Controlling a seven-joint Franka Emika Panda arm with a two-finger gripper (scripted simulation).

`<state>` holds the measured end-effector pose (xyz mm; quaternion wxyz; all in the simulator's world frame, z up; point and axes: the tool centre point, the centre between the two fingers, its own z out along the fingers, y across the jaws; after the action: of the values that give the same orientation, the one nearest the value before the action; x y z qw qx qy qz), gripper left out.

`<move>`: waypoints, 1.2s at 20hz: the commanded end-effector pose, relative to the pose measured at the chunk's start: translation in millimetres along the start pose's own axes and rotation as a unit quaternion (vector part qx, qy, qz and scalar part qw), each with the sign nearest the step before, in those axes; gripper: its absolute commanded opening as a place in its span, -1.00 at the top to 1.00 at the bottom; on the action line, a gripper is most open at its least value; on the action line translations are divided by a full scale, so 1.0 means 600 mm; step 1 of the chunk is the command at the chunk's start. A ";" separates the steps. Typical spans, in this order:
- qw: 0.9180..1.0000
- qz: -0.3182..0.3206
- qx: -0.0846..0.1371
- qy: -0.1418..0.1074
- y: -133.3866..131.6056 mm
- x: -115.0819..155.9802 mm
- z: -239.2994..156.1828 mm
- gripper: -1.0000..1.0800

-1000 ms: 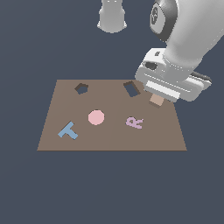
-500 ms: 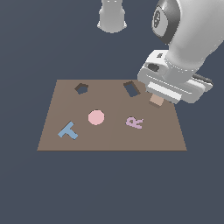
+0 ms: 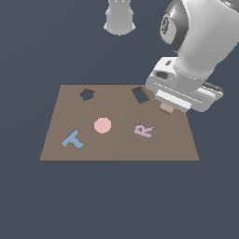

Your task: Insert a designated object into the corresponding slot on a board.

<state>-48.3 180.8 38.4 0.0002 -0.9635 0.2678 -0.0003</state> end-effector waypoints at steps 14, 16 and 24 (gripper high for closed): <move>1.000 -0.001 0.000 0.000 0.000 -0.001 0.013 1.00; 1.000 -0.001 0.000 0.000 0.000 -0.001 0.013 1.00; 1.000 -0.030 0.000 0.000 0.011 -0.006 0.012 1.00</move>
<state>-53.3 178.3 30.8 0.0002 -0.9692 0.2464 0.0000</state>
